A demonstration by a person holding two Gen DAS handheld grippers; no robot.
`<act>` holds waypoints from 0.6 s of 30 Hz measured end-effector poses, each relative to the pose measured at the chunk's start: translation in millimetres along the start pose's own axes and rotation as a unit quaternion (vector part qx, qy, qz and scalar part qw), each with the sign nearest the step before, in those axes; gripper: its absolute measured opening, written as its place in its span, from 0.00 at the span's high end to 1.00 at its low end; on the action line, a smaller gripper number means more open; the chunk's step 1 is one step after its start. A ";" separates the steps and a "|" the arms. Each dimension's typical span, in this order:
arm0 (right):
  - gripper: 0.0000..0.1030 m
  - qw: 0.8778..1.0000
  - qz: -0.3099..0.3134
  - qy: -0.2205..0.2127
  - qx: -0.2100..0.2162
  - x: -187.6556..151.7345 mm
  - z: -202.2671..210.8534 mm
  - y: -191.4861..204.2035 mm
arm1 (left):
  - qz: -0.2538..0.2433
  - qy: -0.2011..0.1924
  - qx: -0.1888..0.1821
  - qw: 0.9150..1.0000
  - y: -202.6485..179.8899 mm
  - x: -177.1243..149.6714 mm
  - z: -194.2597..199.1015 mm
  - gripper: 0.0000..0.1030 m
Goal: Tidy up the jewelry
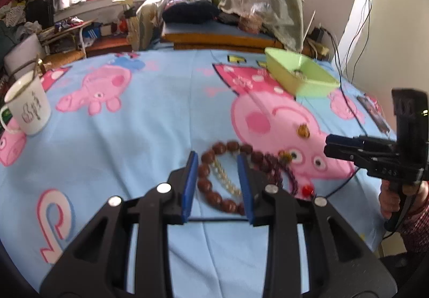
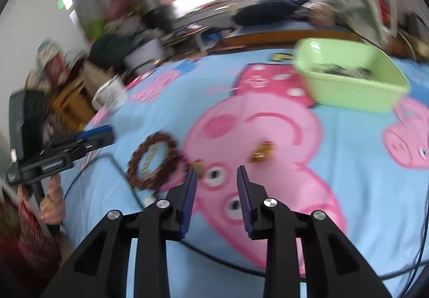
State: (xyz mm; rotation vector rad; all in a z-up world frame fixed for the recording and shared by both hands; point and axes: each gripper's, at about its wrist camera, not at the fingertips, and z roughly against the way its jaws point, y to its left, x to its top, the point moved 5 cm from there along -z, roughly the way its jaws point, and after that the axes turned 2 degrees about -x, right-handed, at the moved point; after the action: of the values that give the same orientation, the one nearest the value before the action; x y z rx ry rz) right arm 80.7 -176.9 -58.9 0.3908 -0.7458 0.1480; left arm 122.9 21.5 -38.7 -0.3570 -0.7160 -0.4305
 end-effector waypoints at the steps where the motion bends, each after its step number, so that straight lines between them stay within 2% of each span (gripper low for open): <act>1: 1.00 1.000 0.019 0.006 0.001 -1.1 -4.0 9.7 | 0.002 0.004 -0.002 1.000 -0.6 -2.6 -1.9 0.72; 3: 1.00 0.999 0.043 0.015 -0.008 -1.9 -12.9 18.9 | 0.006 0.006 -0.013 1.000 -3.4 -3.9 -3.5 0.72; 5: 1.00 0.999 0.039 0.024 -0.010 -1.0 -21.2 17.4 | 0.005 0.006 -0.035 0.999 -11.8 -2.1 -3.5 0.72; 9: 1.00 0.999 0.039 0.031 -0.011 13.1 -39.0 16.5 | -0.020 0.005 -0.051 0.998 -34.3 -0.9 -5.4 0.72; 13: 1.00 0.997 0.046 0.058 0.011 13.0 -57.4 14.0 | -0.036 0.010 -0.057 0.998 -51.6 -3.0 -10.8 0.72; 15: 1.00 0.997 0.047 0.057 0.013 10.6 -51.0 10.6 | -0.045 0.013 -0.065 0.997 -59.9 -7.0 -10.7 0.72; 18: 1.00 0.997 0.054 0.047 -0.009 0.4 -31.9 -1.6 | -0.068 0.027 -0.079 0.994 -77.1 -17.7 -14.7 0.72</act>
State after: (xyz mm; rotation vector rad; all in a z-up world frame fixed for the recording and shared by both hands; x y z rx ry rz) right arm 101.5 -165.8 -80.4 0.3252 -0.6741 0.2591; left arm 81.0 -46.6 -48.4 -0.4444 -0.6566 -0.6267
